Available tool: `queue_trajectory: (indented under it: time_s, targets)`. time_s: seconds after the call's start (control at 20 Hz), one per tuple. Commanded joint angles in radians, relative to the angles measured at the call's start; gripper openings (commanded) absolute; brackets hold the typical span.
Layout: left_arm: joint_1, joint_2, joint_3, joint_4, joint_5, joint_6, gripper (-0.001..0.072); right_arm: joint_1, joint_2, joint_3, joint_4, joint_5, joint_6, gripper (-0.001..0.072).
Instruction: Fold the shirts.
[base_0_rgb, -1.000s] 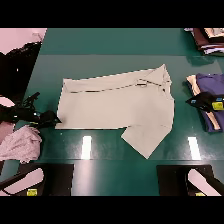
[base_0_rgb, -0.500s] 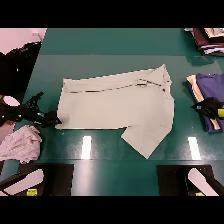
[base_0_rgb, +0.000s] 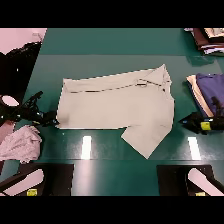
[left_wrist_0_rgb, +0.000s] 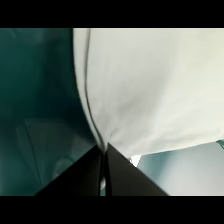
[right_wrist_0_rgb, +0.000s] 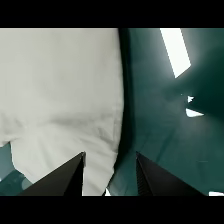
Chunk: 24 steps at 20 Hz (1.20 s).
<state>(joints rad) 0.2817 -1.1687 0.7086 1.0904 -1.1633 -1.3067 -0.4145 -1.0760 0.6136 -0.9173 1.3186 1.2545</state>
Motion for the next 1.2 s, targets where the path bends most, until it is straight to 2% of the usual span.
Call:
queue_trajectory:
  time_s: [0.0,0.15,0.2,0.3,0.35,0.6,0.85,1.15]
  targets:
    - [-0.001,0.021,0.004,0.001,0.014,0.002,0.0024,0.069,-0.103,-0.045,0.002,-0.014,-0.009,0.0379]
    - [-0.001,0.021,0.008,0.001,0.009,0.002,0.0024,0.177,-0.149,-0.043,0.010,-0.068,-0.008,0.0379]
    - [-0.001,0.021,0.008,0.001,0.005,0.002,0.0024,0.206,-0.151,-0.038,0.008,-0.089,-0.008,0.0353]
    - [-0.001,0.037,0.010,0.002,-0.002,0.002,0.0023,0.245,-0.134,-0.009,0.008,-0.116,-0.011,0.0092]
    - [0.000,0.064,0.018,0.002,-0.001,0.001,0.0023,0.257,-0.112,0.014,0.008,-0.116,-0.017,0.0017]
    - [0.000,0.248,0.280,0.001,-0.042,-0.047,0.0024,0.271,0.081,0.331,0.011,-0.125,-0.017,0.0017]
    - [-0.001,0.364,0.792,-0.014,-0.061,-0.107,0.0024,0.244,0.227,0.817,0.000,-0.237,-0.017,0.0017]
    - [-0.001,0.382,1.387,-0.028,-0.041,-0.165,0.0024,0.041,0.330,1.205,0.000,-0.233,-0.017,0.0017]
